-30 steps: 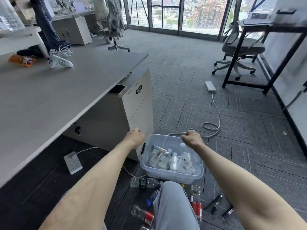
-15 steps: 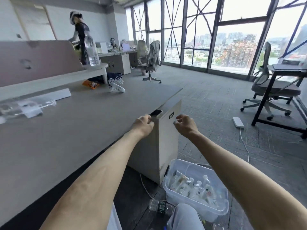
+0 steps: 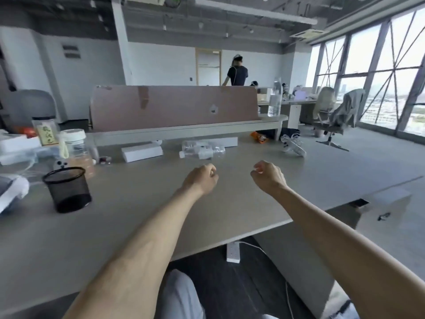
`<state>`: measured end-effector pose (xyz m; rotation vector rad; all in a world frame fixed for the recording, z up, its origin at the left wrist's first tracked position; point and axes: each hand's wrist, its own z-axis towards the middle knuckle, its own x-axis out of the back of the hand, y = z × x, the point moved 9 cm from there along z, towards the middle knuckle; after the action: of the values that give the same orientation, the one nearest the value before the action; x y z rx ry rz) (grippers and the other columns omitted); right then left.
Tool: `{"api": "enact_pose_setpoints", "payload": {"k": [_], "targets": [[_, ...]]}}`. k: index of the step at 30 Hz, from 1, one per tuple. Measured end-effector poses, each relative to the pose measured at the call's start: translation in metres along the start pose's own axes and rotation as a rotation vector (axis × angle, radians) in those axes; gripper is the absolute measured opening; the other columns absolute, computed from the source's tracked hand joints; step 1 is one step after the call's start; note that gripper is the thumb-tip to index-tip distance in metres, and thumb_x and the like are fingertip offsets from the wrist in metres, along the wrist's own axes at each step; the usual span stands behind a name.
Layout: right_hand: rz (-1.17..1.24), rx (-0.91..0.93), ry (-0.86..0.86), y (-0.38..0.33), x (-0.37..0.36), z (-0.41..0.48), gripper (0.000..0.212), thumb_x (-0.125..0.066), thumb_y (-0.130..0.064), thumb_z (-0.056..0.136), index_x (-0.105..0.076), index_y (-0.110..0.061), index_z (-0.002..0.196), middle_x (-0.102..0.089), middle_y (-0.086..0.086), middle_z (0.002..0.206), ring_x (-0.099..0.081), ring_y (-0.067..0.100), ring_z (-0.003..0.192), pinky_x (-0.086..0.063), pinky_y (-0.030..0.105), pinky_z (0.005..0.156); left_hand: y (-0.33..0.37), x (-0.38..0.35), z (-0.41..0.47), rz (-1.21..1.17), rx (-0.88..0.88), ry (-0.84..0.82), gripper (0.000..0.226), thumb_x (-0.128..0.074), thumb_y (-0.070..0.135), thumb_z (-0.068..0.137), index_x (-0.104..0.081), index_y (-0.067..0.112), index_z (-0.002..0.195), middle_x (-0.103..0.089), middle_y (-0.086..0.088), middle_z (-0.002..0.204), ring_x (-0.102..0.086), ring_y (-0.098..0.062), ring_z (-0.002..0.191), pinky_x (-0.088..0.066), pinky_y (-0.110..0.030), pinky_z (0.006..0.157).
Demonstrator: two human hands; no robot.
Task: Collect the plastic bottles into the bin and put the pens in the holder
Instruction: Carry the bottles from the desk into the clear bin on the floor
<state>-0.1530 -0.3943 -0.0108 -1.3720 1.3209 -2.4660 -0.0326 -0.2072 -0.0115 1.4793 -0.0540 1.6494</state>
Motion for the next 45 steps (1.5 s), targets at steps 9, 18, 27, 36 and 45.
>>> {"api": "enact_pose_setpoints", "payload": {"k": [9, 18, 27, 36, 45], "targets": [[-0.044, 0.211, -0.162, -0.108, -0.118, 0.038, 0.047, -0.058, -0.027, 0.086, -0.058, -0.019, 0.133, -0.06, 0.006, 0.138, -0.058, 0.033, 0.121, -0.047, 0.037, 0.095, -0.133, 0.088, -0.002, 0.036, 0.175, 0.245, 0.022, -0.049, 0.021, 0.09, -0.069, 0.019, 0.097, -0.072, -0.003, 0.098, -0.066, -0.027, 0.093, -0.048, -0.029, 0.076], [-0.102, 0.153, -0.194, -0.117, -0.175, 0.124, 0.059, -0.059, -0.025, 0.085, -0.047, -0.017, 0.143, -0.047, 0.016, 0.142, -0.053, 0.038, 0.122, -0.048, 0.039, 0.09, -0.146, 0.075, 0.06, 0.2, 0.033, 0.236, 0.022, -0.046, 0.021, 0.09, -0.067, 0.018, 0.093, -0.067, 0.0, 0.1, -0.063, -0.026, 0.092, -0.047, -0.03, 0.072], [-0.346, 0.161, -0.284, -0.119, -0.204, 0.208, 0.068, -0.067, -0.031, 0.08, -0.042, -0.014, 0.14, -0.044, 0.019, 0.137, -0.043, 0.039, 0.128, -0.041, 0.047, 0.099, -0.177, 0.071, 0.117, 0.281, -0.009, 0.177, 0.021, -0.046, 0.02, 0.091, -0.065, 0.017, 0.098, -0.064, 0.0, 0.102, -0.059, -0.023, 0.1, -0.049, -0.032, 0.078], [-0.923, 0.445, -0.301, -0.134, -0.217, 0.219, 0.064, -0.069, -0.038, 0.076, -0.051, -0.019, 0.135, -0.045, 0.011, 0.13, -0.041, 0.029, 0.126, -0.046, 0.047, 0.098, -0.193, 0.048, 0.146, 0.247, 0.029, 0.161, 0.021, -0.047, 0.02, 0.091, -0.066, 0.015, 0.101, -0.064, -0.001, 0.104, -0.06, -0.024, 0.101, -0.051, -0.035, 0.082], [-0.362, 0.168, -0.347, -0.08, -0.175, 0.218, 0.067, -0.075, -0.055, 0.063, -0.054, -0.014, 0.112, -0.064, 0.003, 0.099, -0.063, 0.025, 0.084, -0.053, 0.034, 0.07, -0.176, 0.031, 0.196, 0.242, 0.079, 0.227, 0.024, -0.048, 0.022, 0.09, -0.061, 0.018, 0.11, -0.062, 0.0, 0.115, -0.057, -0.025, 0.108, -0.046, -0.033, 0.078]]}}
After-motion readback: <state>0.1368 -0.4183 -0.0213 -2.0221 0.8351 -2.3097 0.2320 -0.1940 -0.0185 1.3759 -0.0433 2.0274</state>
